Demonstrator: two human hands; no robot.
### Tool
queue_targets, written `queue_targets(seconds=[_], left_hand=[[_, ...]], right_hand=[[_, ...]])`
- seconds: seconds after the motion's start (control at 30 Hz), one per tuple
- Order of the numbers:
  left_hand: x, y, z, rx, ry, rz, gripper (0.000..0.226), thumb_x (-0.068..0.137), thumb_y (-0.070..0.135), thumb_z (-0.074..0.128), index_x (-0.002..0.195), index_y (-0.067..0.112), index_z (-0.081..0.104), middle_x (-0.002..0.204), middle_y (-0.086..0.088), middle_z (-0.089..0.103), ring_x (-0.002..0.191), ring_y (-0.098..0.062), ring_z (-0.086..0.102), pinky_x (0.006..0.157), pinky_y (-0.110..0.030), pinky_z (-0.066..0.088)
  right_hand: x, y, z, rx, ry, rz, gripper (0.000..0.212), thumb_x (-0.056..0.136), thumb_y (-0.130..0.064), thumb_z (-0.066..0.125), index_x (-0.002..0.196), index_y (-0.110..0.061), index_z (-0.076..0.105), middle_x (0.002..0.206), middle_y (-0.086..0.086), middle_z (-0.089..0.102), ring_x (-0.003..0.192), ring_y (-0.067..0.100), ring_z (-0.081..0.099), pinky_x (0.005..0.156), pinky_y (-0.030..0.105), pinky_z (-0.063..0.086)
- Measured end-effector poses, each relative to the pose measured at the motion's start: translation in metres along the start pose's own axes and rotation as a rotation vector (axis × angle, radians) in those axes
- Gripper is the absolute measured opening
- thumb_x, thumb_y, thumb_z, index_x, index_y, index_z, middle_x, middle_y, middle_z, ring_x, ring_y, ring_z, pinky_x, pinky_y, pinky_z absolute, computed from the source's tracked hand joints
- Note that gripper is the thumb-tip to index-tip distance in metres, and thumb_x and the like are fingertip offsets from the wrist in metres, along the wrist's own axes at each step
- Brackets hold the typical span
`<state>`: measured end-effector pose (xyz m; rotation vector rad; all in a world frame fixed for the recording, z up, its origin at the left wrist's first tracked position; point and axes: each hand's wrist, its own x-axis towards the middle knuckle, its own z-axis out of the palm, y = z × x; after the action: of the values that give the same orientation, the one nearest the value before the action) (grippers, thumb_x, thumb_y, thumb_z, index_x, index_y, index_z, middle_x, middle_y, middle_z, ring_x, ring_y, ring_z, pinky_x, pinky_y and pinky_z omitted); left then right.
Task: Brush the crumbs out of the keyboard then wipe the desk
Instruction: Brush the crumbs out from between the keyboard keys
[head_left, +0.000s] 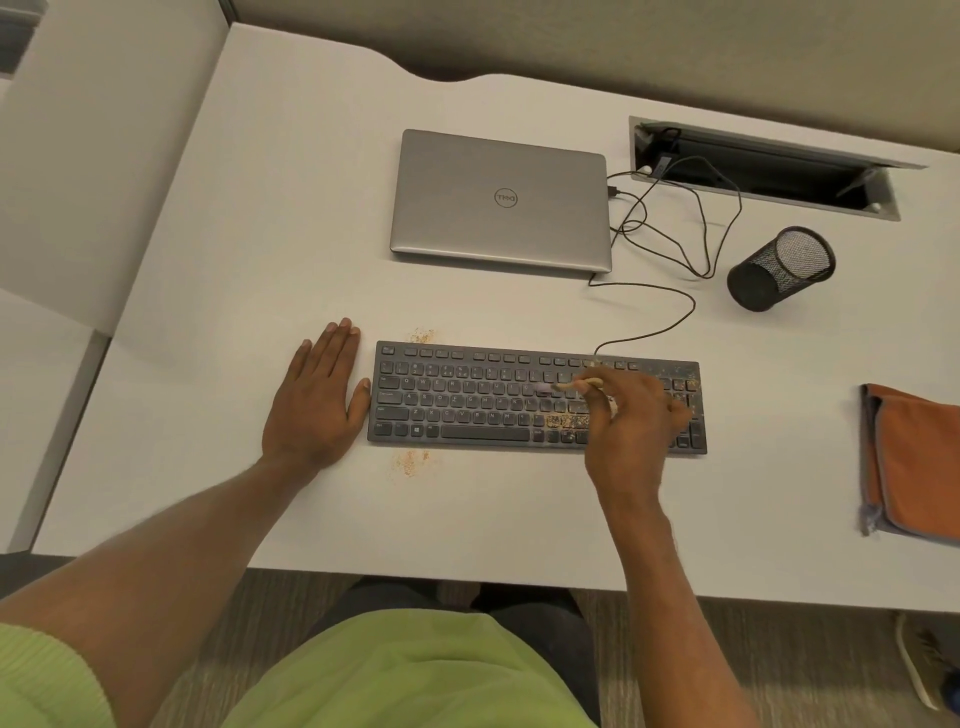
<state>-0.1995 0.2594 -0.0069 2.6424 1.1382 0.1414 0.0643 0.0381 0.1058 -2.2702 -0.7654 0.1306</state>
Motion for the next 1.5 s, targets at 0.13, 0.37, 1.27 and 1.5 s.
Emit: queue_targets(seconds=[0.13, 0.37, 1.27, 1.5], left_hand=[[0.000, -0.001, 0.001, 0.004, 0.001, 0.007, 0.069, 0.110, 0.043, 0.027, 0.172, 0.014, 0.014, 0.179, -0.001, 0.013, 0.166, -0.012, 0.005, 0.135, -0.041, 0.010], [0.001, -0.001, 0.001, 0.001, 0.000, 0.007, 0.069, 0.111, 0.043, 0.028, 0.172, 0.014, 0.013, 0.179, -0.001, 0.012, 0.166, -0.011, 0.004, 0.135, -0.040, 0.009], [0.001, -0.002, 0.002, -0.007, 0.012, 0.018, 0.069, 0.110, 0.041, 0.029, 0.172, 0.013, 0.015, 0.179, -0.002, 0.014, 0.166, -0.013, 0.007, 0.135, -0.042, 0.010], [0.000, -0.002, 0.002, -0.003, 0.014, 0.017, 0.069, 0.110, 0.041, 0.029, 0.171, 0.013, 0.015, 0.179, -0.002, 0.014, 0.166, -0.013, 0.007, 0.135, -0.042, 0.010]], right_hand=[[-0.007, -0.001, -0.010, -0.081, 0.156, 0.042, 0.007, 0.098, -0.022, 0.070, 0.101, -0.026, 0.075, 0.094, -0.017, 0.067, 0.103, 0.009, 0.049, 0.097, 0.054, 0.032], [-0.035, -0.017, 0.015, 0.072, 0.131, 0.023, 0.012, 0.099, -0.029, 0.070, 0.108, -0.025, 0.077, 0.087, -0.026, 0.057, 0.100, -0.015, 0.045, 0.095, 0.049, 0.036], [-0.042, -0.019, 0.005, 0.046, -0.077, -0.245, 0.013, 0.094, -0.017, 0.073, 0.102, -0.027, 0.077, 0.098, -0.027, 0.063, 0.100, 0.001, 0.051, 0.099, 0.032, 0.023], [-0.036, 0.002, -0.009, -0.138, -0.058, -0.140, 0.014, 0.093, -0.023, 0.072, 0.104, -0.031, 0.076, 0.099, -0.018, 0.071, 0.109, 0.016, 0.056, 0.097, 0.048, 0.026]])
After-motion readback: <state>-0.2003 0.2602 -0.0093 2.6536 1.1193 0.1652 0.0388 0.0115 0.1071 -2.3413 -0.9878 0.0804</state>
